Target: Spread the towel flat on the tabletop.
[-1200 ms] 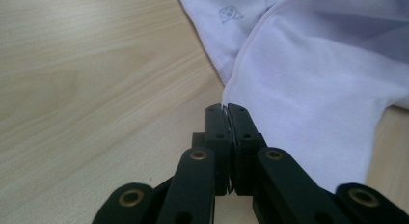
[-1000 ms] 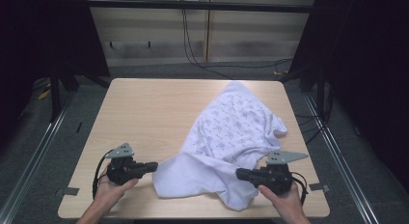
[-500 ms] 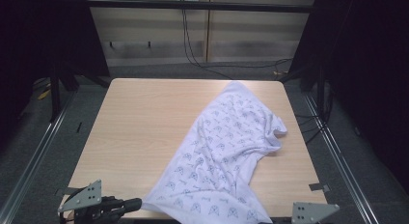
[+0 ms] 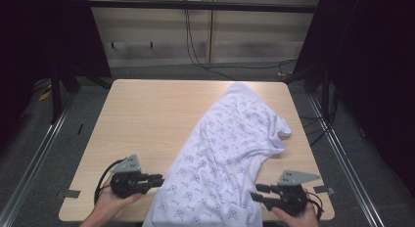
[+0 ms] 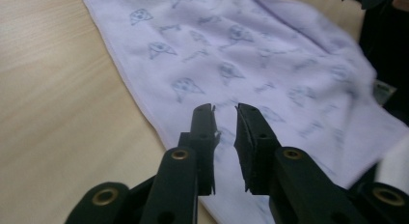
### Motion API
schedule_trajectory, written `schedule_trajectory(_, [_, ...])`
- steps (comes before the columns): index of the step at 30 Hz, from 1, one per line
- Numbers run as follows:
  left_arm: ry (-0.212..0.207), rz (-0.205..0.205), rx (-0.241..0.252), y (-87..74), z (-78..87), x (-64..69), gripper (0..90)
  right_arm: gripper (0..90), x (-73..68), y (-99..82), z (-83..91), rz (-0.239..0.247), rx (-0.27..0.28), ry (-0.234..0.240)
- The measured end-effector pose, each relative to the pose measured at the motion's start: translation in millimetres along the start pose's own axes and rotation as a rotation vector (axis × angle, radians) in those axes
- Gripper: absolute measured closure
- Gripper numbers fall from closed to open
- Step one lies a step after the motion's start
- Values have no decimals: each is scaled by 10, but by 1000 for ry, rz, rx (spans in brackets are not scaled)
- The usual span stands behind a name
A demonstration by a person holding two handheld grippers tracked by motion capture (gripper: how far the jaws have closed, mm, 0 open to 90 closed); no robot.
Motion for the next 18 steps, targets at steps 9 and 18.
schedule_trajectory(9, [25,50,-35,373,-724,-390,706,587,350,175,-491,-66,-104,-40])
schedule_trajectory(18, [66,-16,-94,333,-833,-386,900,881,308,119,-465,-68,-123,1])
Point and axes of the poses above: each handheld gripper's, and its own axes: z roughly backward along the jaws, y roughly out of its top, x roughly to its right, the point moved 5 cm from there along -z, roughly forward along the jaws, and after that the axes turned 2 degrees about -x, right-handed, at the moved point
